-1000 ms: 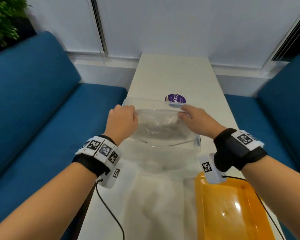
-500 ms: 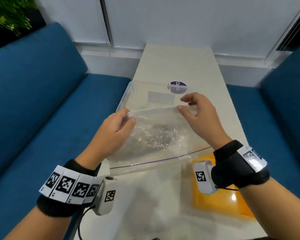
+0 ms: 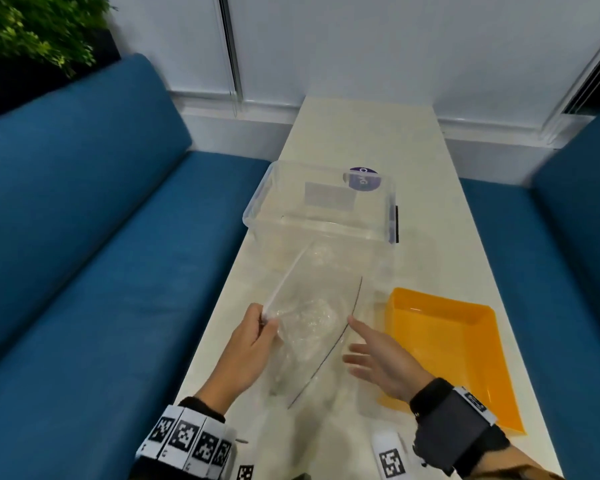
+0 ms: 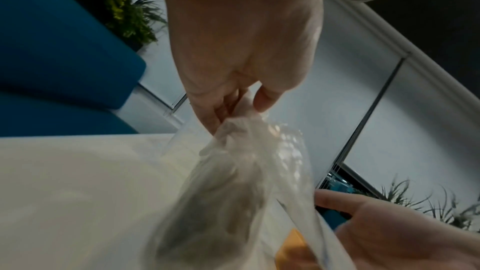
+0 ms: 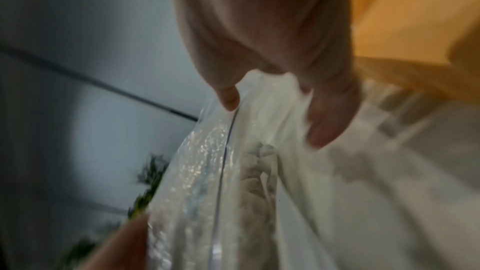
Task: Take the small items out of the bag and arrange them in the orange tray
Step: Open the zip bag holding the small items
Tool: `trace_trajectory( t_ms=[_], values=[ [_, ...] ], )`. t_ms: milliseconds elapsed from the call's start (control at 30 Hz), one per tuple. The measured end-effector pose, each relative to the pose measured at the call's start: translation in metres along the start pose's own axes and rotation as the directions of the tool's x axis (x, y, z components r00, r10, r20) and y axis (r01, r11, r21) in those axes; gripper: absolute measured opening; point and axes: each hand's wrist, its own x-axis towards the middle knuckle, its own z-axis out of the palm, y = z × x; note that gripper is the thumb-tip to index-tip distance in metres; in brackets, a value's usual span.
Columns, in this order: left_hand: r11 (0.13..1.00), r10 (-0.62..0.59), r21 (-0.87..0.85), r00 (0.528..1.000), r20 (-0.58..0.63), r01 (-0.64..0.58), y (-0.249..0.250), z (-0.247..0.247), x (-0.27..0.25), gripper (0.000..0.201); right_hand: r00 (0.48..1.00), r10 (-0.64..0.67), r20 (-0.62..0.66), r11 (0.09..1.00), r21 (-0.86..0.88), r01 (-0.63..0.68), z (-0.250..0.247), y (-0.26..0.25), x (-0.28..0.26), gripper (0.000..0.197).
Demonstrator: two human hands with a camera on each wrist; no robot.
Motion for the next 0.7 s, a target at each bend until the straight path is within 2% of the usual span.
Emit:
trace_trajectory(
  t_ms=[33,100,200,267,300,367,433,500,567,700],
  values=[
    [1.000,-0.023,0.009,0.999,0.028,0.023,-0.003,0.001,-0.002,0.021,0.995,0.009,0.097,0.995,0.098,-0.018,-0.001,-0.001,-0.001,0.043],
    [0.991,-0.078,0.113,0.991,0.105,0.066,-0.009,0.001,-0.004,0.020,0.984,-0.083,0.157,0.983,0.176,0.055,-0.003,-0.006,-0.005,0.027],
    [0.932,-0.184,0.341,0.971,0.154,0.122,-0.008,-0.005,-0.006,0.017,0.960,-0.232,0.157,0.971,0.096,0.219,-0.002,-0.018,-0.010,0.020],
    [0.884,-0.151,0.454,0.987,0.061,0.107,0.000,-0.008,-0.007,0.047,0.942,-0.290,0.168,0.957,0.044,0.287,0.000,-0.025,-0.013,0.019],
    [0.884,-0.078,0.462,0.997,-0.009,0.073,0.009,-0.009,-0.008,0.050,0.935,-0.309,0.173,0.951,0.038,0.307,0.001,-0.028,-0.015,0.019],
    [0.925,0.095,0.377,0.991,-0.091,-0.054,0.030,-0.010,-0.010,0.029,0.923,-0.338,0.184,0.941,0.039,0.337,0.005,-0.032,-0.017,0.019],
    [0.954,0.193,0.247,0.978,-0.081,-0.168,0.044,-0.005,-0.008,0.011,0.908,-0.360,0.215,0.932,0.050,0.358,0.010,-0.036,-0.020,0.018],
    [0.964,0.237,0.133,0.971,-0.032,-0.231,0.052,0.003,-0.007,0.015,0.883,-0.375,0.282,0.926,0.065,0.373,0.016,-0.038,-0.025,0.022],
    [0.970,0.239,0.046,0.971,-0.018,-0.238,0.057,0.011,-0.007,0.021,0.852,-0.373,0.367,0.926,0.083,0.369,0.019,-0.040,-0.030,0.029],
    [0.975,0.219,-0.016,0.969,-0.112,-0.222,0.057,0.016,-0.009,0.035,0.821,-0.383,0.423,0.922,0.126,0.365,0.022,-0.039,-0.036,0.028]
  ],
)
